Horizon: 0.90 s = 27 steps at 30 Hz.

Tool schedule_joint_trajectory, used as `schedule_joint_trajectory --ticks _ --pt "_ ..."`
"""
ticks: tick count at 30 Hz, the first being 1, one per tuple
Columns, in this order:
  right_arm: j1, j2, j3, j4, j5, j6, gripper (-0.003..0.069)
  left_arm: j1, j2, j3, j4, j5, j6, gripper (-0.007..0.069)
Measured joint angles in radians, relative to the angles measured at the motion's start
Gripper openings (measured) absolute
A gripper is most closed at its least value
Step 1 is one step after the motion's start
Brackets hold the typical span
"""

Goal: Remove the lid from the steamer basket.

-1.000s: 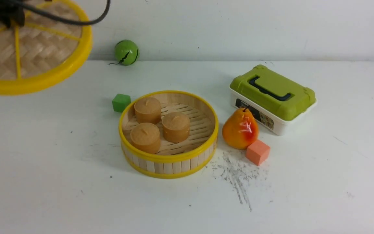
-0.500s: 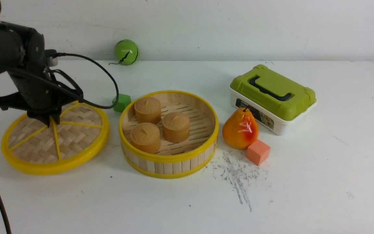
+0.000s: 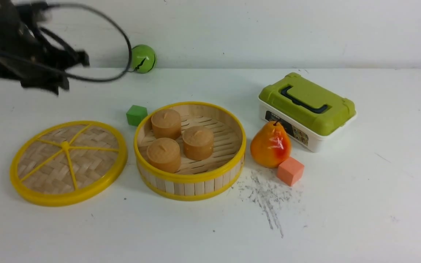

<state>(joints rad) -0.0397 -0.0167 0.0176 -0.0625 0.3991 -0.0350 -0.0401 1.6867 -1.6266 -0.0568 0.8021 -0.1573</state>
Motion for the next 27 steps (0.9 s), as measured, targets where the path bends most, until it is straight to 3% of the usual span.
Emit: schedule_joint_trajectory --ticks 2,6,9,16,27 --pt "0.000 0.000 0.000 0.000 0.000 0.000 0.0240 0.000 -0.128 -0.001 -0.071 -0.017 0.084 -0.0012" --pt "0.000 0.000 0.000 0.000 0.000 0.000 0.0240 0.000 -0.340 0.048 -0.179 -0.061 0.157 -0.0013" --pt "0.000 0.000 0.000 0.000 0.000 0.000 0.0240 0.000 -0.572 0.210 -0.243 -0.163 0.192 -0.0013" --pt "0.000 0.000 0.000 0.000 0.000 0.000 0.0240 0.000 -1.078 0.708 -0.253 -0.378 0.278 -0.0013" --pt "0.000 0.000 0.000 0.000 0.000 0.000 0.0240 0.000 -1.530 1.271 -0.297 -0.377 0.321 -0.0013"
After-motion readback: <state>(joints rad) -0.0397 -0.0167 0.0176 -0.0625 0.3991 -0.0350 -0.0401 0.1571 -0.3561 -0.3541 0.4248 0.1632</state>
